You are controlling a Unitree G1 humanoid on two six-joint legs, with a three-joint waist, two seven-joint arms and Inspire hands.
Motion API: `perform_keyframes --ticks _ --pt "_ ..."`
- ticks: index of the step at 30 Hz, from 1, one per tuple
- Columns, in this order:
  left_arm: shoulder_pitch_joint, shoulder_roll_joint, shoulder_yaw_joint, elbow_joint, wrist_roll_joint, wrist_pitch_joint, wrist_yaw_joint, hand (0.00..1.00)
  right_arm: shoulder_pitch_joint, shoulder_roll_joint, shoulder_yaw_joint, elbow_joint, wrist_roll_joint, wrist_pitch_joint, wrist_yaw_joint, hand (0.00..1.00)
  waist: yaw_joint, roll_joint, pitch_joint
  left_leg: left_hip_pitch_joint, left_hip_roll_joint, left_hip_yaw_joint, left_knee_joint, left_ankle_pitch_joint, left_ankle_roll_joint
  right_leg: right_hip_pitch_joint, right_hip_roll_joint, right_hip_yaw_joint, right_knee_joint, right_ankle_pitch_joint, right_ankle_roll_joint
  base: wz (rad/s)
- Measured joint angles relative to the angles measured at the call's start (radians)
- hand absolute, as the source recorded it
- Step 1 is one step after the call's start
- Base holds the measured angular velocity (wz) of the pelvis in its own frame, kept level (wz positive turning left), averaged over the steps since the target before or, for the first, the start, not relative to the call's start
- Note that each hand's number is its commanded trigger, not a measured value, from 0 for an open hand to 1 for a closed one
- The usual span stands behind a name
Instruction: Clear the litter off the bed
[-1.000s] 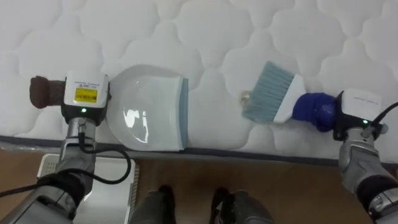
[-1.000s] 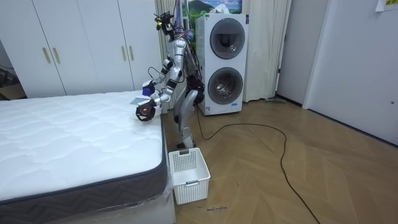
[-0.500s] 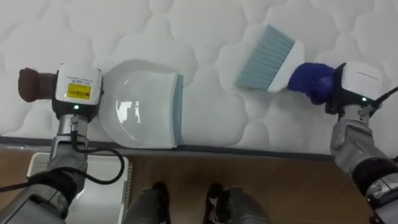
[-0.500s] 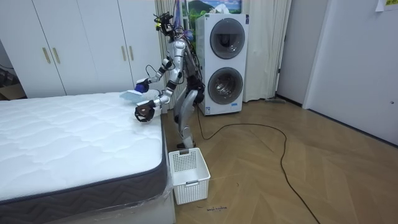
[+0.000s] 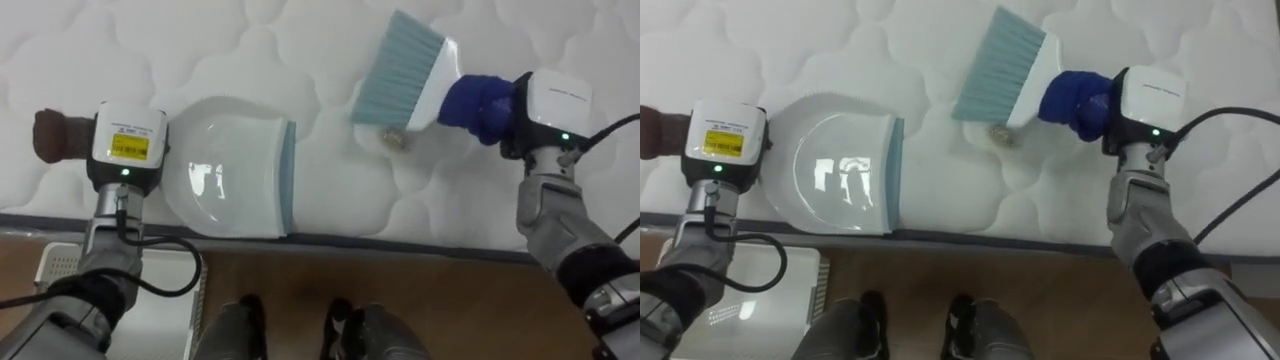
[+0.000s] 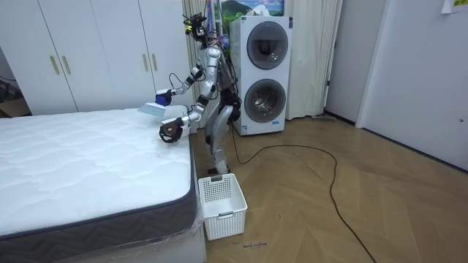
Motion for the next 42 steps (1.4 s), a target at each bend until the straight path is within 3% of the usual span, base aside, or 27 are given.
perform_keyframes --ticks 6,17,21,25,35,42 --pt "0.000 0.009 0.001 -0.030 0.015 0.002 -0.051 1.00 0.001 0.000 0.006 0.009 -0.143 0.030 0.003 1.00 0.006 -0.002 -0.0009 0.004 0.003 0.004 0.000 -0.001 0.002 0.003 0.000 -0.001 0.000 0.003 0.002 0.00" --pt "-0.005 0.012 0.001 -0.041 0.035 0.001 -0.050 1.00 -0.011 0.000 0.018 0.048 -0.364 0.032 0.014 1.00 0.018 -0.012 0.0011 0.001 0.007 0.001 -0.004 -0.001 0.002 0.005 0.000 -0.004 -0.011 0.004 0.003 0.00" --pt "-0.008 0.016 0.001 -0.041 0.035 -0.001 -0.050 1.00 -0.034 -0.002 0.022 0.065 -0.376 0.033 0.012 1.00 0.019 -0.017 0.0038 0.001 0.008 0.001 -0.006 -0.001 0.002 0.006 0.001 -0.005 -0.011 0.004 0.003 0.00" --pt "-0.017 0.030 0.003 -0.041 0.041 0.000 -0.053 1.00 -0.059 -0.010 0.025 0.081 -0.420 0.038 0.012 1.00 0.021 -0.035 0.0100 -0.012 0.014 0.005 -0.002 -0.002 0.001 -0.004 0.008 -0.006 -0.011 0.005 0.002 0.00" --pt "-0.018 0.044 0.008 -0.061 0.067 0.003 -0.071 1.00 -0.116 -0.078 0.025 0.084 -0.453 0.039 0.005 1.00 0.028 -0.066 0.0058 -0.017 0.025 -0.005 0.007 -0.001 0.001 0.005 0.017 -0.020 -0.034 0.021 0.000 -0.01" --pt "-0.018 0.045 0.023 -0.060 0.093 0.005 -0.087 1.00 -0.116 -0.080 0.025 0.084 -0.461 0.039 0.005 1.00 0.027 -0.072 0.0049 -0.007 0.034 -0.009 0.003 -0.001 0.002 0.029 0.032 -0.023 -0.065 0.041 -0.001 -0.04"
